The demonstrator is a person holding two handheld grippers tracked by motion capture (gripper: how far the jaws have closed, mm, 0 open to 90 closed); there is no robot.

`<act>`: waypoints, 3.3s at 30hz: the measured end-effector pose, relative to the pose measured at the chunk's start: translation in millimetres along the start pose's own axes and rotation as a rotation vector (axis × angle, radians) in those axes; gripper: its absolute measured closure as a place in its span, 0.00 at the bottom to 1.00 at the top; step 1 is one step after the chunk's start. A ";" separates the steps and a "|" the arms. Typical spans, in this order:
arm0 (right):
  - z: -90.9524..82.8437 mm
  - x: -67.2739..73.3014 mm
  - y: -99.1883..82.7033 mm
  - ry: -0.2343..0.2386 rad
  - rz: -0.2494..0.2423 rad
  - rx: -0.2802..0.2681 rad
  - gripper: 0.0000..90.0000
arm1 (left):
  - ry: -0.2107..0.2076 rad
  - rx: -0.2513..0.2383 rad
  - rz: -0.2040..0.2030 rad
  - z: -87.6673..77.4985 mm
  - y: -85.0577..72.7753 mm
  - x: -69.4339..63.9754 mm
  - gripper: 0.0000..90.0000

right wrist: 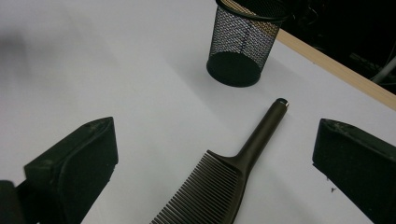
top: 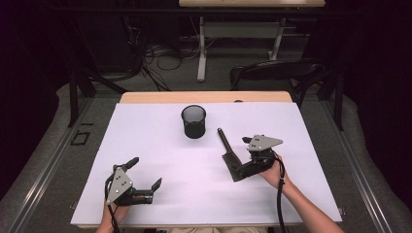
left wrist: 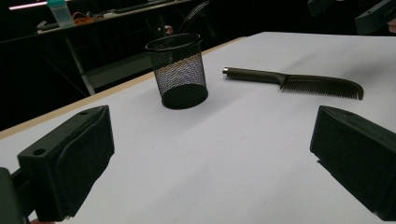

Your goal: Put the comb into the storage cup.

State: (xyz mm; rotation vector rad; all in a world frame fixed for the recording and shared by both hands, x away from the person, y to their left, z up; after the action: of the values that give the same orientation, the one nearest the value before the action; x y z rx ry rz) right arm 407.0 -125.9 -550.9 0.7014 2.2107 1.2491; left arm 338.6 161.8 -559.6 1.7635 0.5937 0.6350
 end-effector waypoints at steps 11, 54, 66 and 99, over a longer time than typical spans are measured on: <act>11.0 -9.7 7.2 -0.009 0.000 -0.004 0.00 | -0.004 0.002 -0.001 1.2 0.2 -0.9 0.00; 81.1 -38.1 10.0 -0.045 -0.131 0.139 1.00 | -0.015 0.009 -0.001 5.3 -0.6 0.4 0.00; 103.5 -44.4 -0.5 -0.055 -0.166 0.212 1.00 | -0.013 0.008 0.002 5.3 -0.5 0.5 0.00; 129.6 -52.1 -19.8 -0.071 -0.195 0.314 1.00 | -0.006 0.011 0.001 4.7 -0.7 1.9 0.00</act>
State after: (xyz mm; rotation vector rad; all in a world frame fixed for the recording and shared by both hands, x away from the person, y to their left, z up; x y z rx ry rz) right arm 525.3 -88.7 -618.0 0.6159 2.3760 0.7794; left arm 343.1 160.0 -561.2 1.7755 0.5937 0.6280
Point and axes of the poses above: each handheld gripper's, and its own axes: z roughly forward along the jaws, y roughly out of its top, x roughly to its left, the point moved 10 cm from there along z, roughly forward along the jaws, and after that the axes turned 7 degrees about -y, right-handed, at the moved point
